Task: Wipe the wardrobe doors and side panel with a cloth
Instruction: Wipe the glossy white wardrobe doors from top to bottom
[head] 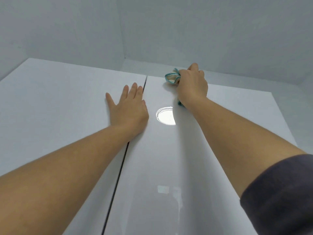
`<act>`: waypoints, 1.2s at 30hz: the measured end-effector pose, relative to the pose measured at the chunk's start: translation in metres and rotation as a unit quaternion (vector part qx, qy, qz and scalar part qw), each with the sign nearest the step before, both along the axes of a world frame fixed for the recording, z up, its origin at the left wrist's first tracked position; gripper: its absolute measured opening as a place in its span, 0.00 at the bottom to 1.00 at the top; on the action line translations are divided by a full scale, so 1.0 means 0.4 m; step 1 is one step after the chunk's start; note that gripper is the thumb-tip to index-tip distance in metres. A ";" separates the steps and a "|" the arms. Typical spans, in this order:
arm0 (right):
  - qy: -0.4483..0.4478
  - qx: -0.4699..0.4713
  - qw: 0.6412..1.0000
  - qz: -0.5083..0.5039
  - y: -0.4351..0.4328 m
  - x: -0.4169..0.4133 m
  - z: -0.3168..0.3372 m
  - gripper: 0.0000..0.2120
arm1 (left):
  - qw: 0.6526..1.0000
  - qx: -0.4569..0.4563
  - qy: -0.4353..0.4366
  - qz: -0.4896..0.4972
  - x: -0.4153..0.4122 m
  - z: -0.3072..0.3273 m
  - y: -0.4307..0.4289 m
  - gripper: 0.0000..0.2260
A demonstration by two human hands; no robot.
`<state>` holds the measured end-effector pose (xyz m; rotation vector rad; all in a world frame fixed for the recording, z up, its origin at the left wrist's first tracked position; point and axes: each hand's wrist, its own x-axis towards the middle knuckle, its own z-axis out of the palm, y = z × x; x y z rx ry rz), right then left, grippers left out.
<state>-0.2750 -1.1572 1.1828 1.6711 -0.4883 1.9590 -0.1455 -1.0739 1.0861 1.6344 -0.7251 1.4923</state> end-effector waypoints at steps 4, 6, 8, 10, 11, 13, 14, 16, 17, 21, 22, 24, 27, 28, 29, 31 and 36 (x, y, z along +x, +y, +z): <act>-0.022 0.007 1.000 -0.005 -0.076 -0.084 0.007 0.12 | 0.999 -0.021 0.022 0.016 -0.013 0.002 -0.008 0.23; -0.030 0.014 0.999 -0.008 -0.115 -0.126 0.009 0.12 | 0.999 -0.027 0.031 0.026 -0.020 0.004 -0.010 0.23; -0.038 0.024 0.999 -0.011 -0.154 -0.172 0.008 0.12 | 0.998 -0.031 0.038 0.027 -0.025 0.003 -0.012 0.23; -0.050 0.038 0.998 -0.012 -0.191 -0.218 0.004 0.12 | 0.998 -0.031 0.039 0.026 -0.025 0.000 -0.009 0.24; -0.058 0.045 0.997 -0.012 -0.211 -0.242 0.002 0.13 | 0.999 -0.029 0.036 0.028 -0.026 -0.002 -0.009 0.24; -0.068 0.058 0.996 -0.010 -0.243 -0.285 -0.002 0.14 | 0.999 -0.027 0.032 0.029 -0.023 -0.005 -0.006 0.23; -0.071 0.065 0.995 -0.010 -0.259 -0.305 -0.005 0.14 | 0.999 -0.027 0.031 0.028 -0.023 -0.005 -0.006 0.23; -0.079 0.079 0.994 -0.011 -0.285 -0.340 -0.011 0.14 | 0.999 -0.028 0.028 0.028 -0.021 -0.006 -0.003 0.23; -0.084 0.086 0.993 -0.013 -0.299 -0.355 -0.013 0.14 | 0.999 -0.027 0.028 0.029 -0.018 -0.007 -0.002 0.23; -0.110 0.106 0.988 -0.014 -0.348 -0.412 -0.023 0.13 | 0.999 -0.019 0.037 0.027 -0.017 -0.009 -0.001 0.23; -0.120 0.113 0.986 -0.010 -0.355 -0.421 -0.026 0.13 | 0.999 -0.015 0.036 0.029 -0.015 -0.008 0.000 0.23; -0.146 0.135 0.980 0.000 -0.362 -0.427 -0.033 0.13 | 0.999 -0.005 0.034 0.033 -0.011 -0.007 0.007 0.23; -0.179 0.179 0.967 0.018 -0.363 -0.427 -0.050 0.11 | 0.999 0.009 0.021 0.039 0.002 -0.010 0.022 0.23; -0.189 0.192 0.963 0.028 -0.358 -0.423 -0.059 0.11 | 0.999 0.014 0.015 0.041 0.005 -0.010 0.030 0.23; -0.199 0.200 0.959 0.036 -0.354 -0.417 -0.067 0.11 | 0.999 0.020 0.010 0.041 0.006 -0.009 0.038 0.23; -0.208 0.197 0.957 0.044 -0.337 -0.396 -0.086 0.11 | 0.999 0.026 0.003 0.031 0.003 -0.006 0.046 0.22; -0.192 0.157 0.967 0.051 -0.253 -0.290 -0.112 0.12 | 0.999 0.027 -0.017 0.004 0.005 0.003 0.077 0.20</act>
